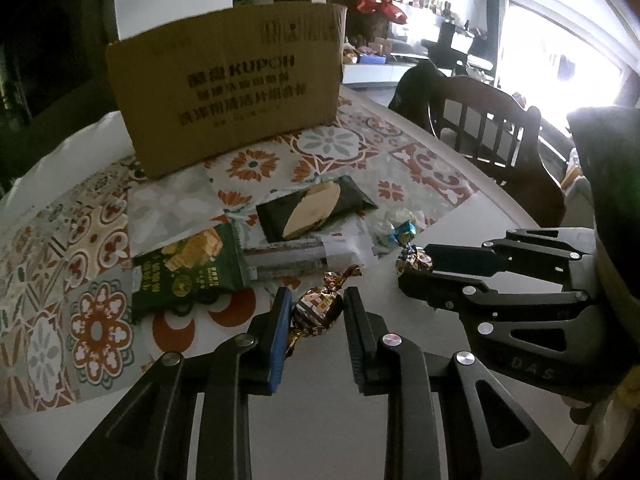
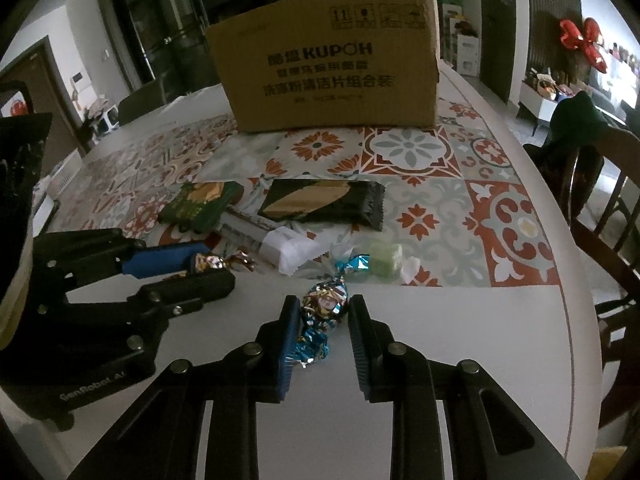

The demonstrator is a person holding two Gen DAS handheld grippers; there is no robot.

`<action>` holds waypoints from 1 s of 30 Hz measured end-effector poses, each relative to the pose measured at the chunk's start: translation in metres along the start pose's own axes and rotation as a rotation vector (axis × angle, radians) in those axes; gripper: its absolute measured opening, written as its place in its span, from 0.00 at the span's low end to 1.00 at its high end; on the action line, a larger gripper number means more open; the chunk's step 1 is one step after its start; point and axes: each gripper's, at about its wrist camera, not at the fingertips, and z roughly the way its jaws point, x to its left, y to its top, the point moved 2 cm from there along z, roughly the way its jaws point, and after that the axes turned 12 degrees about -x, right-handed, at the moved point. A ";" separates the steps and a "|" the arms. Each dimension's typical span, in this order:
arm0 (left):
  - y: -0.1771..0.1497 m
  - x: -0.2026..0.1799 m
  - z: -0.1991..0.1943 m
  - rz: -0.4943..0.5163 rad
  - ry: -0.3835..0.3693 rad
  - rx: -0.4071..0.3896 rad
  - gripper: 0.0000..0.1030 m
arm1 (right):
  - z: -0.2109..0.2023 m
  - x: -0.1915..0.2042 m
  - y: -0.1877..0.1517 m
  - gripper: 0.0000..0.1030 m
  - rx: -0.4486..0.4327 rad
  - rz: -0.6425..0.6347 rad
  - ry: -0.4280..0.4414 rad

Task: Organize snacks
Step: 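Grasp the gold wrapped candy with the left tool while the right tool grasps the blue-silver candy, then carry both candies into the cardboard box and open both tools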

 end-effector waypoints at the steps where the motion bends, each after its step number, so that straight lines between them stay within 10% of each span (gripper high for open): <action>1: 0.001 -0.001 -0.002 -0.003 0.005 -0.002 0.26 | -0.002 0.000 0.001 0.26 -0.003 0.002 0.001; 30: 0.066 -0.004 -0.062 -0.041 0.089 -0.213 0.26 | -0.062 0.002 0.056 0.26 -0.216 -0.012 0.018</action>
